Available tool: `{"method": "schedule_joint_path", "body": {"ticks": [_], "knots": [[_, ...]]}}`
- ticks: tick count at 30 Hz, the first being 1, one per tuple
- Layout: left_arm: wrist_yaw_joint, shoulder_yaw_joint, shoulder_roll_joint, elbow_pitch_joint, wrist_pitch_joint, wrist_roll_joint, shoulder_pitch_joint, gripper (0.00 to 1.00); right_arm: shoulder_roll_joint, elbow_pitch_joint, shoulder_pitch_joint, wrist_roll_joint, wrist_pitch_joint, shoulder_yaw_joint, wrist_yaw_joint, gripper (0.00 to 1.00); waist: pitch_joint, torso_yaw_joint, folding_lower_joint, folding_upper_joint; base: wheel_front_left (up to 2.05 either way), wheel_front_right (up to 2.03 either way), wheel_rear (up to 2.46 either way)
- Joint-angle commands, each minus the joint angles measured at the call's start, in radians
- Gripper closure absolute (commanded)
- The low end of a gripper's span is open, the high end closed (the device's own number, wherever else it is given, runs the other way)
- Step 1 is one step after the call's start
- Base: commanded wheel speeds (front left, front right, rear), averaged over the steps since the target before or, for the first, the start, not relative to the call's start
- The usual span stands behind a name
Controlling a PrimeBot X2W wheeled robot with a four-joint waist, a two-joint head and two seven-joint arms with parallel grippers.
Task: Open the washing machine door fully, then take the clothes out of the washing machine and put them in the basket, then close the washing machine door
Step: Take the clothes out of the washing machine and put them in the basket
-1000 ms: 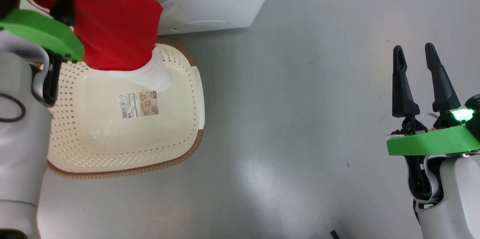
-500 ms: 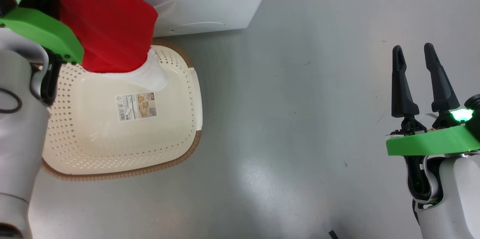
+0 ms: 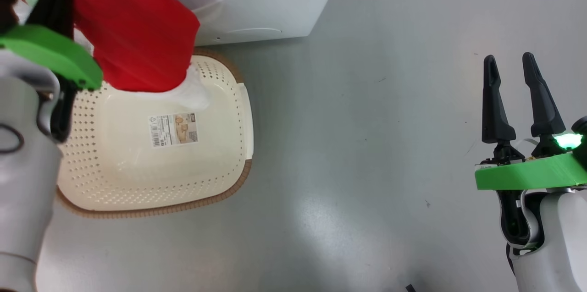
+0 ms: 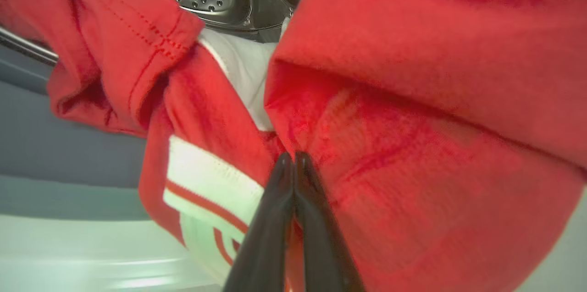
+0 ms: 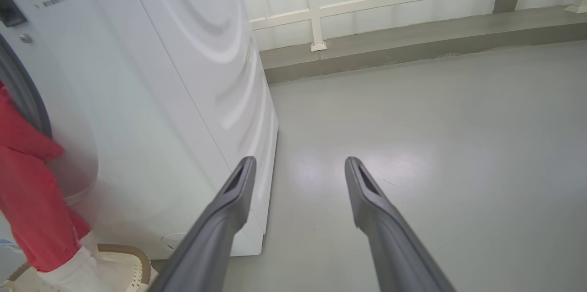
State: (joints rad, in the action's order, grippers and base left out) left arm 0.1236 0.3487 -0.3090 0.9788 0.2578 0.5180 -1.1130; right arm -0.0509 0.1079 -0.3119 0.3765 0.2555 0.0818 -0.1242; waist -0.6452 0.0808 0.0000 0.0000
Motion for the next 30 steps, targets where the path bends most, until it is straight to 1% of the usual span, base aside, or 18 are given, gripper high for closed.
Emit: {"method": "schedule_joint_path", "body": {"ticks": [1,9,17,24,30], "knots": [[-0.004,-0.029,-0.051,-0.022,0.004,-0.009,0.032,1.00,0.001,-0.027,0.017,-0.005,0.006,-0.019,-0.007,0.00,0.002,-0.003,0.0000,0.0000,0.00,0.00,0.00],[-0.021,-0.111,-0.009,-0.128,0.004,-0.044,0.180,1.00,0.001,-0.028,0.023,-0.011,0.006,-0.015,-0.007,0.00,0.013,-0.019,0.0000,0.0000,0.00,0.00,0.00],[-0.021,-0.163,0.052,-0.191,0.004,-0.091,0.320,1.00,0.001,-0.027,0.027,-0.015,0.006,-0.015,-0.007,0.00,0.020,-0.024,0.0000,0.0000,0.00,0.00,0.00],[-0.014,-0.189,0.103,-0.169,0.004,-0.117,0.400,1.00,0.001,-0.027,0.025,-0.015,0.006,-0.017,-0.007,0.00,0.017,-0.025,0.0000,0.0000,0.00,0.00,0.00],[-0.005,-0.213,0.134,-0.114,0.004,-0.122,0.432,1.00,0.001,-0.029,0.022,-0.014,0.006,-0.016,-0.007,0.00,0.008,-0.022,0.0000,0.0000,0.00,0.00,0.00]]}}
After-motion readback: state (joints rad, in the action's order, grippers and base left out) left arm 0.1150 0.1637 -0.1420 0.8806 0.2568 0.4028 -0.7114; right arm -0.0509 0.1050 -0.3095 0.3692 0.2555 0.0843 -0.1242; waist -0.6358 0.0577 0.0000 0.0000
